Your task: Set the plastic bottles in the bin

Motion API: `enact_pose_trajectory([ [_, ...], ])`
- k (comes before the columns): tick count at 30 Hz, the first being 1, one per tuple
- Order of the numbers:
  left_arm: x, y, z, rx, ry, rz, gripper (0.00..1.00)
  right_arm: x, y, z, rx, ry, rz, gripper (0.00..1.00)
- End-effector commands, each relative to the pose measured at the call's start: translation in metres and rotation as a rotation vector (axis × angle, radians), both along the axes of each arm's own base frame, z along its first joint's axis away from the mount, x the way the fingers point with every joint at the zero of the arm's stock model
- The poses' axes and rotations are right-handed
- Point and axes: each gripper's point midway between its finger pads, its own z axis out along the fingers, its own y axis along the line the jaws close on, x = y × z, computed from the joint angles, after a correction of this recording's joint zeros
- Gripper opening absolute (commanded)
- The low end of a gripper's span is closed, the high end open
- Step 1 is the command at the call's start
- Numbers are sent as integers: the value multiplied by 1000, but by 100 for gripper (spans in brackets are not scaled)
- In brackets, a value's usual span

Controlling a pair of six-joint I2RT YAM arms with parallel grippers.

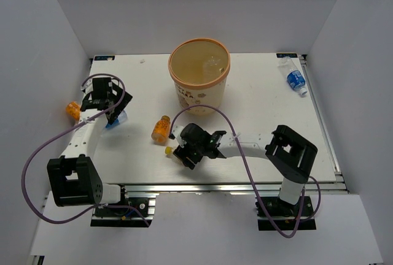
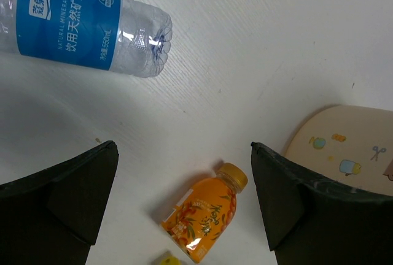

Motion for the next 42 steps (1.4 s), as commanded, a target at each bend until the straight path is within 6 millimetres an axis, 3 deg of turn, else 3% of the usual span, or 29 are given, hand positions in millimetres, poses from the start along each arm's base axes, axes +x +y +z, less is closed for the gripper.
enact_pose_trajectory([
  [1, -5, -7, 5, -31, -23, -19, 98, 4, -8, 13, -4, -25, -63, 57],
  [4, -1, -17, 1, -59, -28, -45, 98, 11, -12, 48, -6, -73, -64, 35],
  [5, 0, -20, -1, -57, -23, -55, 98, 14, -9, 73, 39, -105, -60, 26],
  [7, -1, -22, -4, -49, -13, -60, 98, 17, -7, 100, 95, -136, -55, 24],
  [10, 0, -24, -10, -45, 0, -65, 98, 27, -3, 167, 246, -213, -39, 24],
  [11, -1, -37, -12, -48, 4, -101, 98, 38, -7, 195, 312, -254, -57, 24],
  [13, 0, -45, -18, -56, 18, -124, 98, 58, -9, 247, 410, -325, -82, 24],
  [14, 1, -48, -19, -61, 20, -132, 98, 82, -22, 273, 468, -365, -141, 24],
  [16, 2, -54, -25, -62, 39, -149, 98, 98, -26, 319, 603, -388, -114, 25],
  [17, 3, -56, -27, -63, 45, -157, 98, 126, -43, 331, 635, -412, -176, 25],
  [19, 5, -59, -28, -60, 56, -165, 98, 150, -49, 368, 704, -473, -181, 25],
  [20, 5, -61, -29, -58, 58, -173, 98, 175, -52, 359, 670, -467, -213, 27],
  [24, 6, -64, -27, -47, 52, -178, 98, 225, -56, 350, 605, -441, -232, 30],
  [25, 7, -63, -25, -42, 49, -176, 98, 231, -56, 348, 605, -426, -222, 35],
  [26, 6, -64, -25, -41, 54, -176, 98, 246, -57, 343, 594, -416, -229, 48],
  [27, 6, -63, -26, -35, 57, -175, 98, 250, -55, 338, 586, -399, -223, 56],
  [28, 5, -62, -25, -29, 59, -172, 98, 250, -54, 330, 570, -379, -196, 71],
  [31, 5, -61, -25, -26, 58, -168, 98, 261, -52, 310, 523, -374, -178, 83],
  [33, 5, -62, -25, -27, 58, -169, 98, 267, -56, 296, 505, -361, -190, 84],
  [36, 5, -63, -27, -25, 61, -171, 98, 273, -63, 299, 565, -363, -164, 86],
  [37, 6, -65, -27, -24, 58, -176, 98, 265, -59, 293, 599, -323, -103, 86],
  [42, 12, -74, -28, -10, 71, -196, 98, 262, -63, 290, 696, -262, 18, 86],
])
